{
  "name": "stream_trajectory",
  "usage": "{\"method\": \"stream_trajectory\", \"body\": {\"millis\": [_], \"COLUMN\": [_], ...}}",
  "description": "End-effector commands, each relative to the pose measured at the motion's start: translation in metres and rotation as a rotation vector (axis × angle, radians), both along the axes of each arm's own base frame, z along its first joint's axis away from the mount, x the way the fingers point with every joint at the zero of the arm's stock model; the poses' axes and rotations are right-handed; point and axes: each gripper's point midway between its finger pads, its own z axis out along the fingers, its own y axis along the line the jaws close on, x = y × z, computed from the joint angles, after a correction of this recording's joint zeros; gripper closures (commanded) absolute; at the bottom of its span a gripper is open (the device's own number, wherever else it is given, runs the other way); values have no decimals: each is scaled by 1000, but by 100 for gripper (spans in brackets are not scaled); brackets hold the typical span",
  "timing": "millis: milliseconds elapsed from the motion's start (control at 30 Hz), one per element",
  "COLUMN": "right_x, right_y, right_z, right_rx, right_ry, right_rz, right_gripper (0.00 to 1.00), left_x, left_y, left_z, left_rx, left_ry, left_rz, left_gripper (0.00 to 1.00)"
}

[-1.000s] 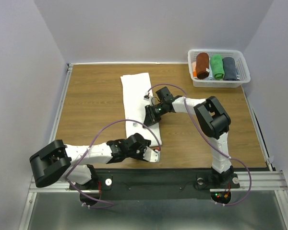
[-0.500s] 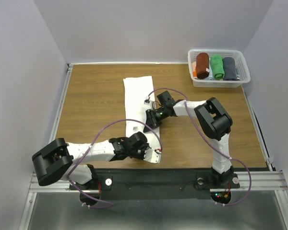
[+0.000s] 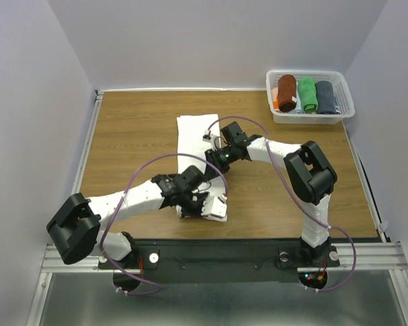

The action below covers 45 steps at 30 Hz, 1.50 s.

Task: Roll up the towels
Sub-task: Roll the towel

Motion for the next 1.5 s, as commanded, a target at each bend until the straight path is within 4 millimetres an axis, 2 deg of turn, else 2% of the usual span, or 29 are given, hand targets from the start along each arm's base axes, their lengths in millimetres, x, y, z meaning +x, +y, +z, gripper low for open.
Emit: {"method": "stream_trajectory", "body": {"millis": [0,67,167,233,367,400,467,533,667,733,833,900,1067,1200,1333,1433,1467], "right_x": [36,46,59,68,81,84,82,77,59,53,45,42,25,8,-4,-4,-4], "right_y": [-6,-9,-19,-32,-56,-64,-72,-79,-76,-75,-74,-71,-51,-34,-20,-14,-15], "right_z": [46,58,73,79,89,92,94,98,111,113,103,95,101,99,83,59,44], "right_rx": [27,40,52,59,61,64,67,75,127,144,149,147,209,231,205,158,130], "right_ry": [-152,-179,-209,-211,-221,-227,-225,-228,-205,-173,-127,-99,-58,-33,-9,12,40], "right_rz": [-49,-63,-97,-127,-178,-191,-191,-180,-140,-133,-119,-107,-21,47,84,77,62], "right_gripper": [66,63,49,43,43,43,43,44,46,46,43,45,58,58,60,63,64], "left_x": [9,24,41,47,69,78,91,105,134,141,159,162,170,172,176,180,182], "left_y": [-9,-10,-9,-9,-6,-3,-4,-2,0,2,4,5,10,14,16,16,15], "left_z": [25,35,44,41,44,38,42,38,36,27,23,16,7,1,-3,-4,-2], "left_rx": [-51,-68,-83,-76,-95,-89,-101,-103,-120,-116,-136,-128,-138,-137,-137,-142,-149], "left_ry": [84,90,123,146,190,210,207,216,224,262,286,301,339,354,362,371,372], "left_rz": [-5,18,36,39,81,110,117,145,188,205,227,229,246,257,262,268,269], "left_gripper": [100,100,100,99,99,99,99,99,98,98,96,96,95,95,94,94,94]}}
